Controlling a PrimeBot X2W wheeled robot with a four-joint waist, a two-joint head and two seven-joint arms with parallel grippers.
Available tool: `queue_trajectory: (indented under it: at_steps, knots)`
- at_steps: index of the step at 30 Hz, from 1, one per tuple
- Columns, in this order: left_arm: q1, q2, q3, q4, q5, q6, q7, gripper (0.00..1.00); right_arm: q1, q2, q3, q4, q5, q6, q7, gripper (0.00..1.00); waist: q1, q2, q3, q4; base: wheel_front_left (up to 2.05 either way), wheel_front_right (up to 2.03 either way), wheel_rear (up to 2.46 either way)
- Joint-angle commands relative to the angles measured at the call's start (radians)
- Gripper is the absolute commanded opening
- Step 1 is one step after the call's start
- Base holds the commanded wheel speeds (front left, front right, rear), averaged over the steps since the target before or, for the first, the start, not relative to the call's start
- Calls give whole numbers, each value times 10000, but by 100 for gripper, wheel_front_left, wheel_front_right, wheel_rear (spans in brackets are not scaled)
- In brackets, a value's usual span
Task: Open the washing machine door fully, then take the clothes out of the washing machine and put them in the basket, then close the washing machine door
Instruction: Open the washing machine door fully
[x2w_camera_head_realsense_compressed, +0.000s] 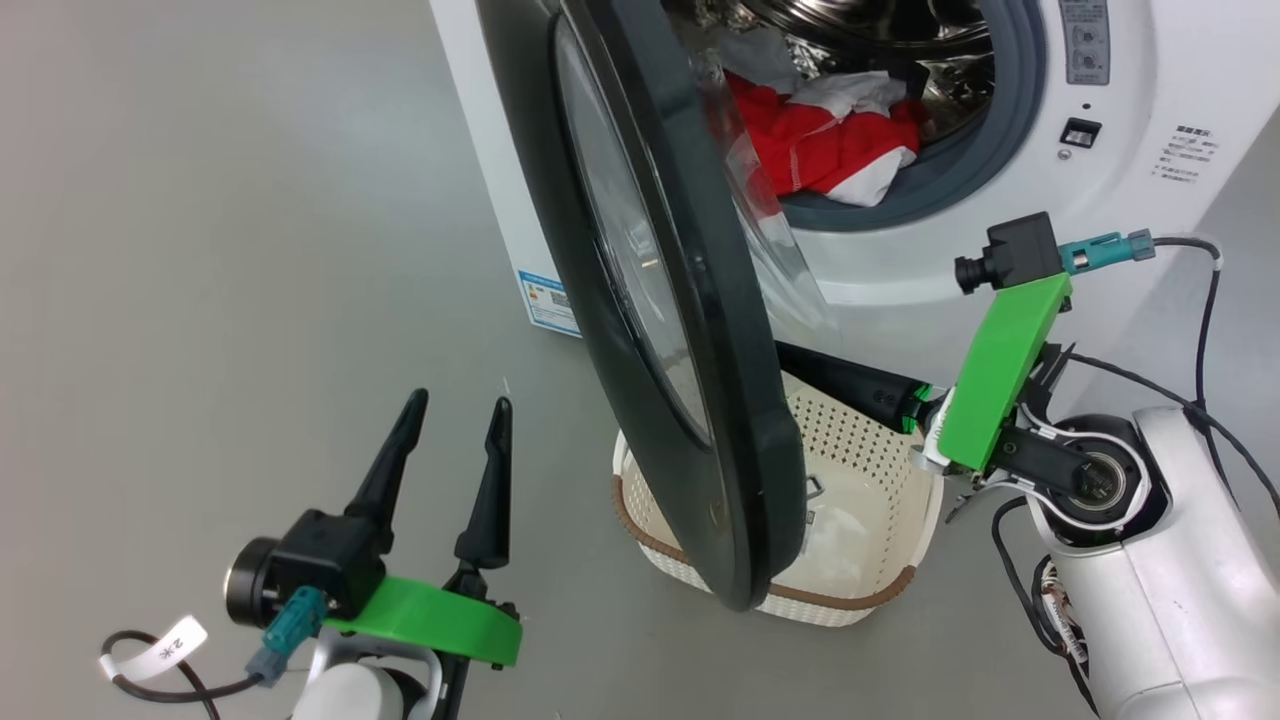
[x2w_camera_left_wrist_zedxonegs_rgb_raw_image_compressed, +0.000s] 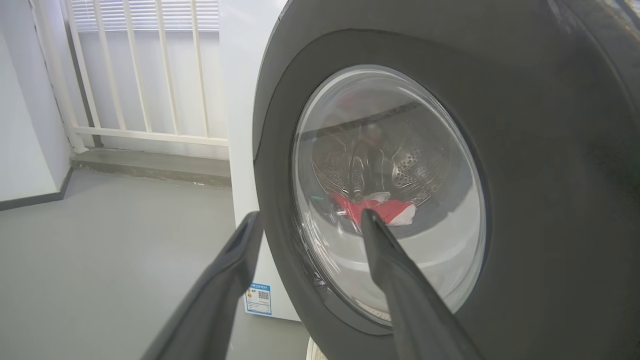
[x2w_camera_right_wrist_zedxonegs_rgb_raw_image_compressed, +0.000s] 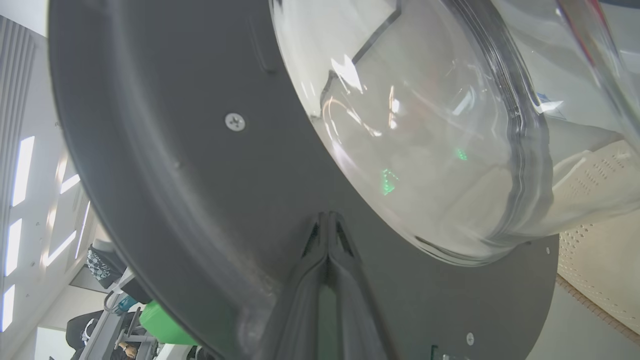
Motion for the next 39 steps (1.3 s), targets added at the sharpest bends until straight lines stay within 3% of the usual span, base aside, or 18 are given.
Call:
queue_trajectory:
  at_steps: [1,20,39]
  knots:
    - [-83,154,348,-308,54,75,-80,100,-15,162,254,-385,173,79,48,0,-1,0,-38,80,0,0,0]
    - [-5,154,294,-355,-42,124,-80,100,191,162,853,-461,462,79,-24,0,-1,0,-151,655,0,0,0]
    - [153,154,309,-354,-58,135,-80,100,372,162,1290,-468,560,79,-224,0,-1,0,-323,749,0,0,0]
